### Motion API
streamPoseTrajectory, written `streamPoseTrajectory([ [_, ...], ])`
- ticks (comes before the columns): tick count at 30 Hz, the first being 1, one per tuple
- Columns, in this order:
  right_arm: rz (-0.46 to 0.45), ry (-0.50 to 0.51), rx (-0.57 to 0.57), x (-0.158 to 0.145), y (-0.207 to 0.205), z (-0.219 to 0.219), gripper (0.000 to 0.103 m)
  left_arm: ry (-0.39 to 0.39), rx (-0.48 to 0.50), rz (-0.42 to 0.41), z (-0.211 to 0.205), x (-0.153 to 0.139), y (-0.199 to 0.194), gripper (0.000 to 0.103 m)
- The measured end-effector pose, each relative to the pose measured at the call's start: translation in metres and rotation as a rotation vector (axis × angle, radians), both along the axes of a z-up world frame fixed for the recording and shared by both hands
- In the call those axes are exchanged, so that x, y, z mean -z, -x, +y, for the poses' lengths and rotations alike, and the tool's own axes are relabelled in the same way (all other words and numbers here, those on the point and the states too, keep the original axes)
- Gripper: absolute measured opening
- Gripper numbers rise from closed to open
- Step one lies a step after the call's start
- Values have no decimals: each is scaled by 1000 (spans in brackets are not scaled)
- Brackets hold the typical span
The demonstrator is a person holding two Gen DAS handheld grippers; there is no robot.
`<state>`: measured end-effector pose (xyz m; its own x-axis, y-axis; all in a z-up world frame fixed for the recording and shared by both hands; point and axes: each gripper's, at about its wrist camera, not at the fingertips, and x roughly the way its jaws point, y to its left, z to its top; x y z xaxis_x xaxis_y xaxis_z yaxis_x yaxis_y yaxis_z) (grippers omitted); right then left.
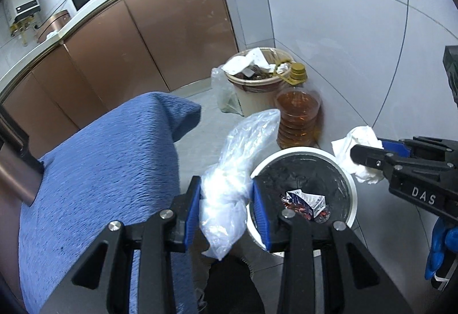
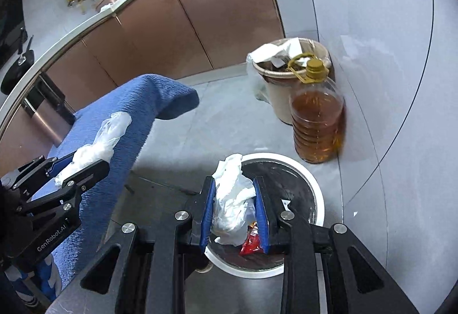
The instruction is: Collect trash
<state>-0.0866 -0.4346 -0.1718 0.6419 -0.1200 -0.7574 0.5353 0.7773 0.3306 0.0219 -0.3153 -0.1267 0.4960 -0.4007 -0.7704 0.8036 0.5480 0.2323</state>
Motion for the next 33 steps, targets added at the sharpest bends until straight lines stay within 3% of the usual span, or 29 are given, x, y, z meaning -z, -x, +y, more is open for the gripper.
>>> streamPoseTrajectory([
  [4,12,-13,13,8,-2,-6,32,4,18,34,-11,8,-1,36],
  [6,17,-16,19,12,-2,-8,34,9,23,44,-14,11,-1,44],
  [8,22,-20,26,15,-2,-10,41,26,29,53,-15,11,0,60],
  [11,27,-22,42,18,0,-13,46,42,39,60,-17,10,2,66],
  [22,23,-10,65,12,4,-15,48,76,28,65,-7,0,7,68],
  [33,-22,56,47,-26,7,4,56,179,-72,8,42,-35,0,68],
])
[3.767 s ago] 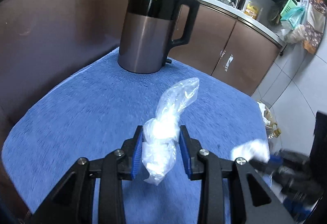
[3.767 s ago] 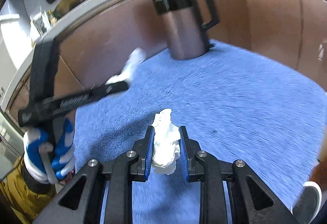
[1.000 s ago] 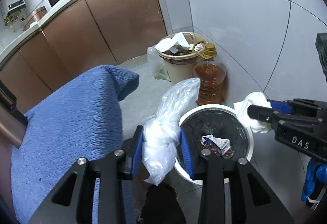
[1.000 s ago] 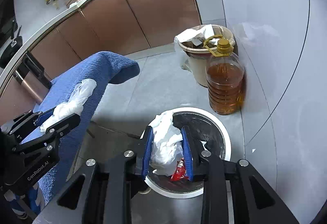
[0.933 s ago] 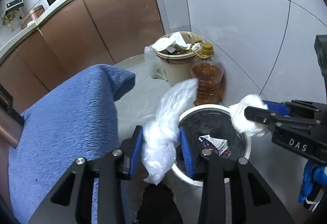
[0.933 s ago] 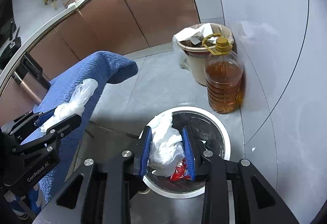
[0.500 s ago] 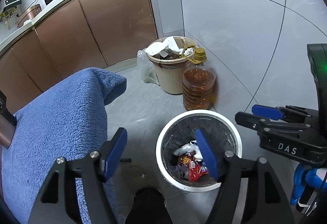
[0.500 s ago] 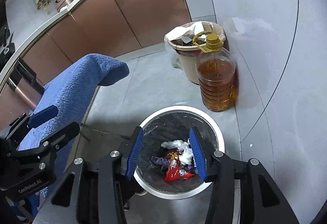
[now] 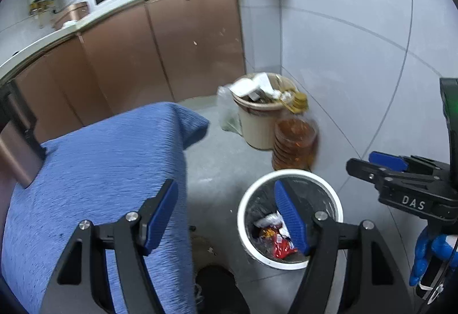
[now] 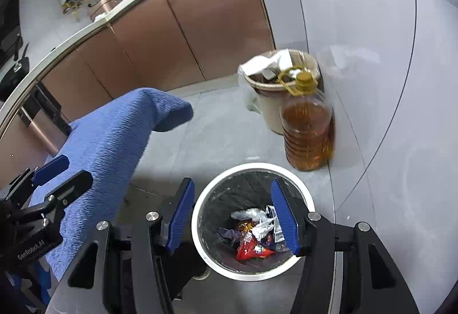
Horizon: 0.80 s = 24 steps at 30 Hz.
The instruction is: Collect trash
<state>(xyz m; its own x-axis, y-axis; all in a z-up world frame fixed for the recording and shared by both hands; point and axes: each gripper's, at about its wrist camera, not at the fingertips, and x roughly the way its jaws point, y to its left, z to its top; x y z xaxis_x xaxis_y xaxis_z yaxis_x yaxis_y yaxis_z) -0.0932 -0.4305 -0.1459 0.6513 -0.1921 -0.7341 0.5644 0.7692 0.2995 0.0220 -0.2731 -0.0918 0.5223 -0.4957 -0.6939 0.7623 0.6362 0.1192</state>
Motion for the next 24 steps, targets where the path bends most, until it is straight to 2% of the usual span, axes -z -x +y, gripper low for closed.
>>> streamPoseTrajectory([
  [10,-69,110,-123,-58,-25,53,65,52,-193,-45,82,-36,-14,71],
  [13,-94,142,-175,-75,-37,76,70,59,-257,-80,106,-47,-16,73],
  [19,-136,186,-272,-103,-57,116,72,97,-388,-164,163,-73,-12,77],
  [21,-156,210,-302,-116,-63,133,80,118,-432,-180,180,-82,-12,78],
  [24,-180,248,-334,-131,-69,155,86,146,-492,-201,205,-93,-8,80],
])
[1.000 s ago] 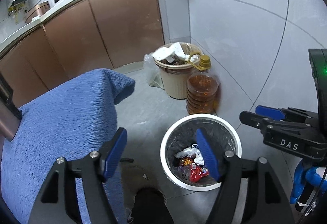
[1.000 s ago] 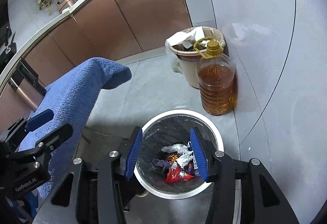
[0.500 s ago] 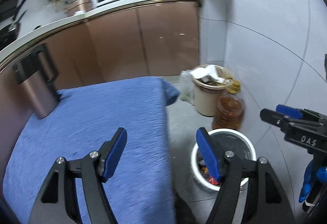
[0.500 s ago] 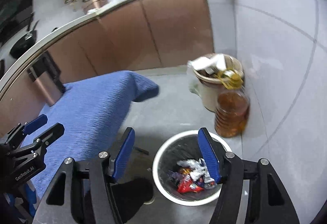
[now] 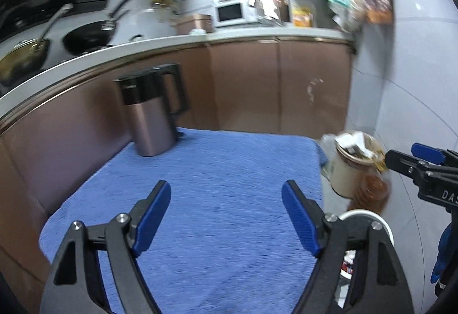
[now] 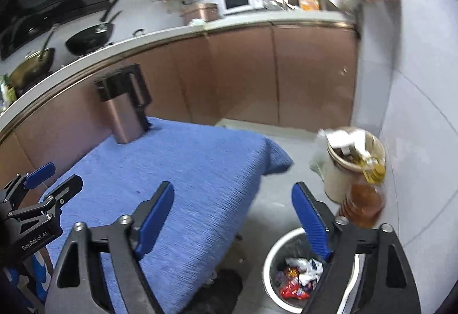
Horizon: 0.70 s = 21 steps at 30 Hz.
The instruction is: Collect trash
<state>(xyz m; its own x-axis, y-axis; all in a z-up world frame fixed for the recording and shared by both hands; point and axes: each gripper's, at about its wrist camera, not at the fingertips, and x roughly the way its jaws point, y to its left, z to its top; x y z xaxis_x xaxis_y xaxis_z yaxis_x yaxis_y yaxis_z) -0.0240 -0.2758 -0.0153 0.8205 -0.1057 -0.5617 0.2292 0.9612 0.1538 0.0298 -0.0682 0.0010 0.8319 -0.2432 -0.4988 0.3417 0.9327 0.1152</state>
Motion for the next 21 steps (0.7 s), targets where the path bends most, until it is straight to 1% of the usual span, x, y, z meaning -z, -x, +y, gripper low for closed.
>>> streamPoseTrajectory([
  [1,-8,13,-15,-5,-2,8,87,7,-18,-8,7,-3,1,81],
  [2,-12,21,-24,-9,-4,15,90,15,-39,-17,15,-6,2,82],
  [5,-31,51,-58,-21,-9,37,95,36,-101,-46,40,-12,3,83],
  [6,-36,59,-66,-24,-9,41,97,44,-120,-50,47,-14,3,84],
  [9,-55,86,-86,-33,-13,60,101,58,-166,-56,66,-15,2,84],
  [12,-66,100,-98,-36,-18,75,103,62,-215,-66,82,-15,1,85],
  [17,-73,121,-108,-38,-23,96,103,61,-293,-115,105,-21,6,88],
  [21,-82,127,-113,-40,-26,110,103,68,-334,-145,117,-25,8,89],
])
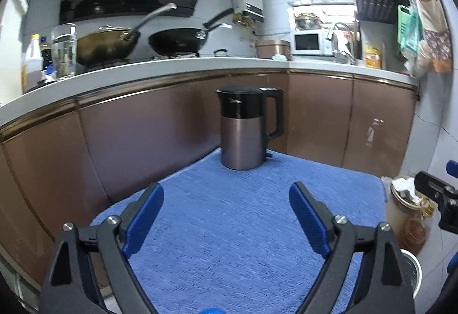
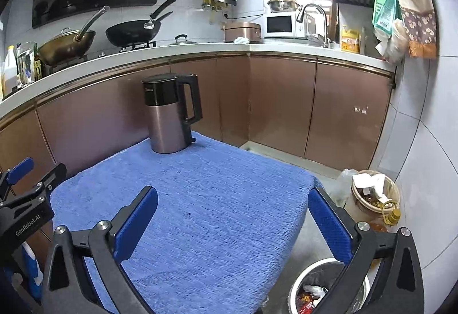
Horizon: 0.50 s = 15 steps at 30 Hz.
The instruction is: Collect trash
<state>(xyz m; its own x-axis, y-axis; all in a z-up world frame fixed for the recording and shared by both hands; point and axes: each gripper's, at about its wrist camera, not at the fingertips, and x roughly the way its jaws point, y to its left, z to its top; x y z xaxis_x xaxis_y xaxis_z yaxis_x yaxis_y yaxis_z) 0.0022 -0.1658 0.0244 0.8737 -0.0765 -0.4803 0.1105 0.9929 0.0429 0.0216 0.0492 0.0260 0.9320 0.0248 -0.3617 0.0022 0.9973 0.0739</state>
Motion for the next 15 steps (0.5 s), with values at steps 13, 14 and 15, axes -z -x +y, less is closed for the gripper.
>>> streamPoseTrajectory([
  [13,-41,20,37,-11,-2,10,103,13,-99,-36,27,-6,4,95],
  [14,-44,23,41,-12,-2,10,103,16,-101,-36,28,-6,3,96],
  [15,-47,29,44,-12,-2,11,103,18,-102,-37,30,-7,3,96],
])
